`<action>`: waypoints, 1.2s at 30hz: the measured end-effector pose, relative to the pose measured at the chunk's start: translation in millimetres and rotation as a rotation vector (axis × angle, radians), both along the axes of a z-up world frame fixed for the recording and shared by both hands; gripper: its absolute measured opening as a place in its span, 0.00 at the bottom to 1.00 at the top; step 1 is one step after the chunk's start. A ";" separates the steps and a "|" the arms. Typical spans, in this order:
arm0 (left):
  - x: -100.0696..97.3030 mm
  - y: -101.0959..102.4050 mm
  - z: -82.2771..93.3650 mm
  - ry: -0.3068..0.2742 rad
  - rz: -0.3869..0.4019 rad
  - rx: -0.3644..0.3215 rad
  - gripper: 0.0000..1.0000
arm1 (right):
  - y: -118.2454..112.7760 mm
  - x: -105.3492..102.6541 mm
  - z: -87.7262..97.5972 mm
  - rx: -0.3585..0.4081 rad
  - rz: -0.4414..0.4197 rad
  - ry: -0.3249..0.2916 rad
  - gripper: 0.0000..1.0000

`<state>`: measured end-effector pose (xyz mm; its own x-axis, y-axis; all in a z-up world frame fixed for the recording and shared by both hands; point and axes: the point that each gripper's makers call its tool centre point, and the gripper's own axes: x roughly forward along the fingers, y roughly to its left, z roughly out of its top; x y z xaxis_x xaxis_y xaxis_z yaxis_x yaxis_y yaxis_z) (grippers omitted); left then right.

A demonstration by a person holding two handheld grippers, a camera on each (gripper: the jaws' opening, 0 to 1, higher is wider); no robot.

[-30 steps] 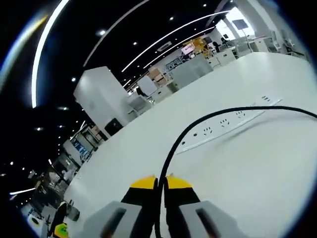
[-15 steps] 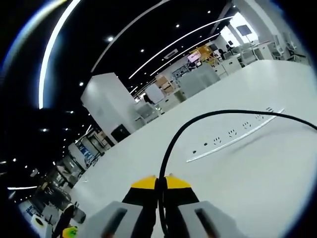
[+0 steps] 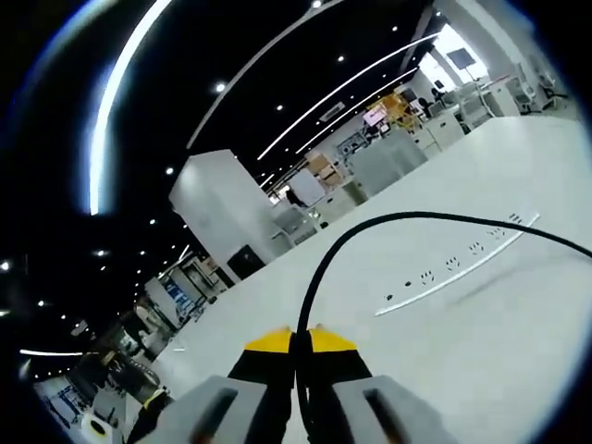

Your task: Find the data cable on the table. Grasp the USB connector end of the cable and insert it into the USB port on the table

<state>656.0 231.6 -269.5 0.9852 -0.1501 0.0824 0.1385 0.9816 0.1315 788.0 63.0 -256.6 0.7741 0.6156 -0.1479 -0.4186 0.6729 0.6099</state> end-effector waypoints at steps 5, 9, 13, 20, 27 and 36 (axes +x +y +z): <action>-3.8 -8.1 9.2 -0.057 -0.012 0.090 0.67 | 2.4 -13.0 14.6 0.022 0.006 -0.037 0.06; -5.7 -17.7 11.2 -0.097 -0.029 0.170 0.67 | 9.1 -25.1 30.1 0.071 0.025 -0.057 0.06; -6.5 -28.0 10.7 -0.133 -0.047 0.283 0.67 | 20.7 -40.5 48.0 0.145 0.058 -0.062 0.06; -12.2 -47.3 13.3 -0.233 -0.047 0.550 0.66 | 43.6 -67.9 73.7 0.272 0.123 -0.056 0.06; -24.3 -72.0 18.2 -0.362 -0.043 0.812 0.65 | 61.9 -93.1 83.1 0.354 0.195 -0.030 0.06; -36.5 -84.3 29.9 -0.492 -0.006 0.969 0.63 | 68.6 -98.1 67.1 0.445 0.237 0.074 0.06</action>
